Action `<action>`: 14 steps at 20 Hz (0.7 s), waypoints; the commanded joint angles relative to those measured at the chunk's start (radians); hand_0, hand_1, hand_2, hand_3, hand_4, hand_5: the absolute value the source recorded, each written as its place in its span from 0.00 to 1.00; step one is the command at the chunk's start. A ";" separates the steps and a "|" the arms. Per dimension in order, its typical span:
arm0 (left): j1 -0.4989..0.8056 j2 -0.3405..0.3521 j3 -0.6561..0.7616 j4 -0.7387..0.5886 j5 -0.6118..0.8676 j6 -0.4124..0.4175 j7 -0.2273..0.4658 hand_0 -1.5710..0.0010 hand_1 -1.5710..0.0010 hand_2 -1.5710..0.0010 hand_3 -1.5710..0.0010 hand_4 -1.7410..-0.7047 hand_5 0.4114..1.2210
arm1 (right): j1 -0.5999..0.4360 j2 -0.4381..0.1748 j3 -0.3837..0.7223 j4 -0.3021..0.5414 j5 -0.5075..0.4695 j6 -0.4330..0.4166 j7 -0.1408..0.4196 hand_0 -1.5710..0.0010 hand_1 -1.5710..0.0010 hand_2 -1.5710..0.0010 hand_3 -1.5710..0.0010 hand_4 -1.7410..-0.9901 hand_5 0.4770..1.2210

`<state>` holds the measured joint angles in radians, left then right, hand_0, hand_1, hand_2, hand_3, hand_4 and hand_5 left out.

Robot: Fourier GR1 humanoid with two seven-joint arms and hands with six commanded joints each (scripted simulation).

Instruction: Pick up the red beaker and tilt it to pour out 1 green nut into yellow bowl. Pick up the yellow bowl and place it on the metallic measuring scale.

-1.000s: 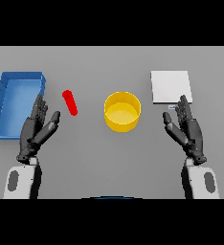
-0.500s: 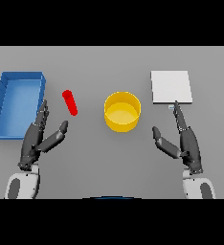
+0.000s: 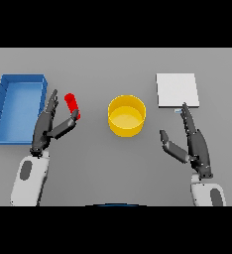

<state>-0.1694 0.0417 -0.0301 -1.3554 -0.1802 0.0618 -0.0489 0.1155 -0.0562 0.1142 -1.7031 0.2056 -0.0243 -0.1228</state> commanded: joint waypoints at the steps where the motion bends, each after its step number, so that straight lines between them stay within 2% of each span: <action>1: -0.032 -0.002 0.010 0.042 0.002 0.003 -0.012 1.00 1.00 1.00 1.00 0.57 0.27 | 0.001 0.000 0.001 -0.005 0.002 -0.001 0.002 1.00 1.00 1.00 1.00 0.68 0.25; 2: -0.056 -0.009 0.015 0.081 0.003 0.007 -0.027 1.00 1.00 1.00 1.00 0.56 0.27 | 0.003 0.003 0.003 -0.012 0.002 -0.002 0.001 1.00 1.00 1.00 1.00 0.68 0.25; 3: -0.078 -0.008 0.027 0.114 0.011 0.004 -0.042 1.00 1.00 1.00 1.00 0.55 0.28 | -0.015 0.009 0.000 0.001 0.004 -0.010 0.024 1.00 1.00 1.00 1.00 0.68 0.25; 7: -0.141 -0.012 0.043 0.221 -0.004 0.024 -0.107 1.00 1.00 1.00 1.00 0.52 0.28 | 0.004 0.005 0.002 0.009 0.012 -0.010 -0.005 1.00 1.00 1.00 1.00 0.66 0.26; 12: -0.242 -0.023 0.046 0.351 -0.044 0.066 -0.146 1.00 1.00 1.00 1.00 0.47 0.31 | 0.009 -0.006 -0.009 -0.009 -0.015 0.007 -0.002 1.00 1.00 1.00 1.00 0.63 0.29; 13: -0.262 -0.026 0.048 0.371 -0.050 0.078 -0.152 1.00 1.00 1.00 1.00 0.46 0.32 | 0.020 -0.003 -0.003 -0.016 -0.010 0.006 -0.017 1.00 1.00 1.00 1.00 0.63 0.29; 14: -0.285 -0.021 0.056 0.395 -0.050 0.080 -0.152 1.00 1.00 1.00 1.00 0.46 0.33 | 0.008 -0.008 -0.008 -0.011 -0.012 0.007 -0.001 1.00 1.00 1.00 1.00 0.63 0.29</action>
<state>-0.4548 0.0205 0.0261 -0.9610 -0.2299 0.1418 -0.1982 0.1232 -0.0644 0.1059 -1.7142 0.1939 -0.0174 -0.1216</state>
